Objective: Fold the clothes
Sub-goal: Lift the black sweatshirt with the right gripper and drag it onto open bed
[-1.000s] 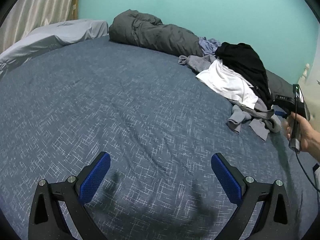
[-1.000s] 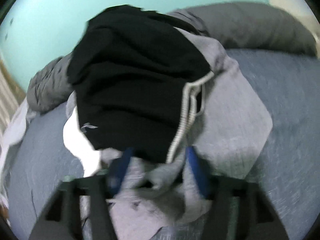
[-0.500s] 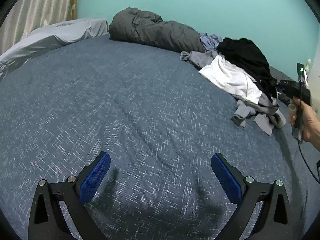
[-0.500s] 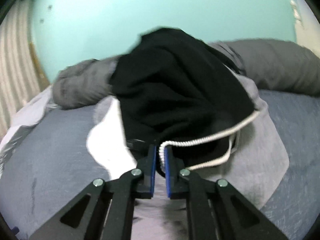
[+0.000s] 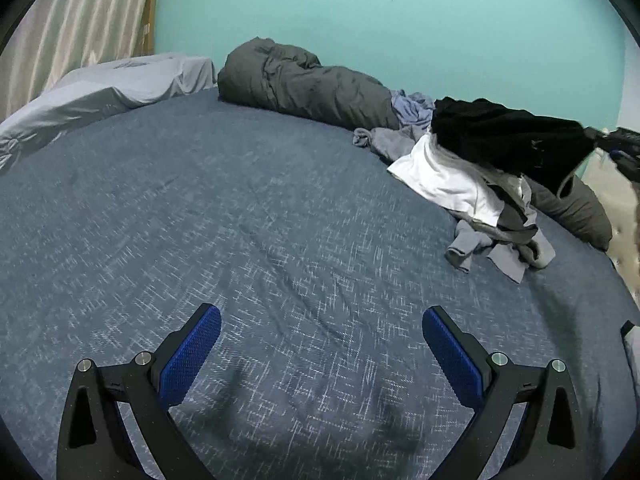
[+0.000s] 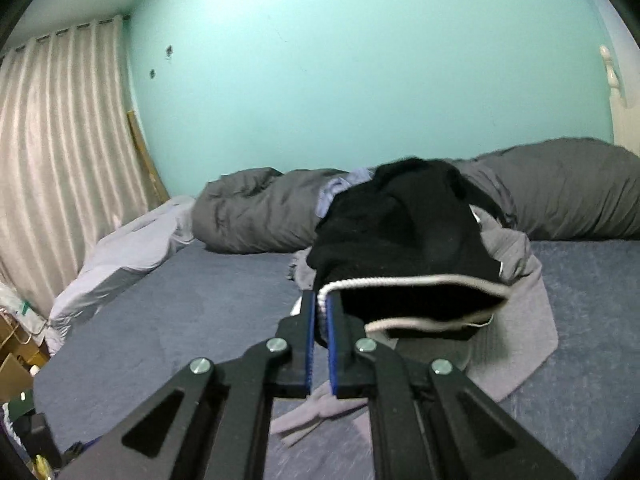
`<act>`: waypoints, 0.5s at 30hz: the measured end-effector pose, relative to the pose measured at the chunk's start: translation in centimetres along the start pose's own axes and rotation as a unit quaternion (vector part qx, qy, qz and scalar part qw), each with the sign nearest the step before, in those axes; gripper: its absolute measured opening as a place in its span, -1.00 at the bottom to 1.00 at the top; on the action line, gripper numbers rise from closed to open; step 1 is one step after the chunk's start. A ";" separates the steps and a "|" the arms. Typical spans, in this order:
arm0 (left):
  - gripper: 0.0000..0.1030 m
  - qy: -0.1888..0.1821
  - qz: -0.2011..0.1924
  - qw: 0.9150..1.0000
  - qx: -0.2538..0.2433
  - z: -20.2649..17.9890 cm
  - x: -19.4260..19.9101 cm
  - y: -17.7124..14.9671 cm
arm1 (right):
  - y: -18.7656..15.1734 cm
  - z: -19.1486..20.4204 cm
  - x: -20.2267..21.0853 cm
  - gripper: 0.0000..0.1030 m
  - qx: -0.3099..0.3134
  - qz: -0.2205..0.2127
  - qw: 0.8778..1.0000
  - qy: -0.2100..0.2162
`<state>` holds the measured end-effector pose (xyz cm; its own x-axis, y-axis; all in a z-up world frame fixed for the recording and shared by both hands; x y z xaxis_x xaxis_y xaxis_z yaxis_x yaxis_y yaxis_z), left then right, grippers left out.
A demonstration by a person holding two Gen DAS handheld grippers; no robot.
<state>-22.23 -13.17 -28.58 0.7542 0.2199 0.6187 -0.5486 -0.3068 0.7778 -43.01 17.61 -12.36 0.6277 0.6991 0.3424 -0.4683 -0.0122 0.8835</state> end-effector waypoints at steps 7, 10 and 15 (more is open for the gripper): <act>0.99 -0.018 -0.025 0.999 -0.017 1.5 4.9 -0.5 | 1.7 6.5 8.3 -0.95 0.004 -0.023 1.000 0.013; 0.99 -0.019 -0.032 0.999 -0.014 2.4 7.4 -1.2 | 2.3 9.0 11.4 -0.95 0.013 -0.023 1.000 0.008; 0.99 -0.023 -0.039 0.999 -0.004 4.1 11.7 -2.6 | 2.8 13.1 16.9 -0.95 0.027 -0.033 0.999 0.008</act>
<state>-10.51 -13.61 -23.79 0.8106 0.2011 0.5500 -0.4895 -0.2828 0.8249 -25.51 20.04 0.10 0.6456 0.7114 0.2778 -0.3917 -0.0038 0.9201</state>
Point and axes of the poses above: each gripper's, at about its wrist camera, not at the fingertips, and x roughly against the way its jaws point, z to its left, y to its top, the point moved 2 cm from there along -x, roughly the way its jaws point, and after that the axes turned 9 degrees about y, right-handed, at the moved point
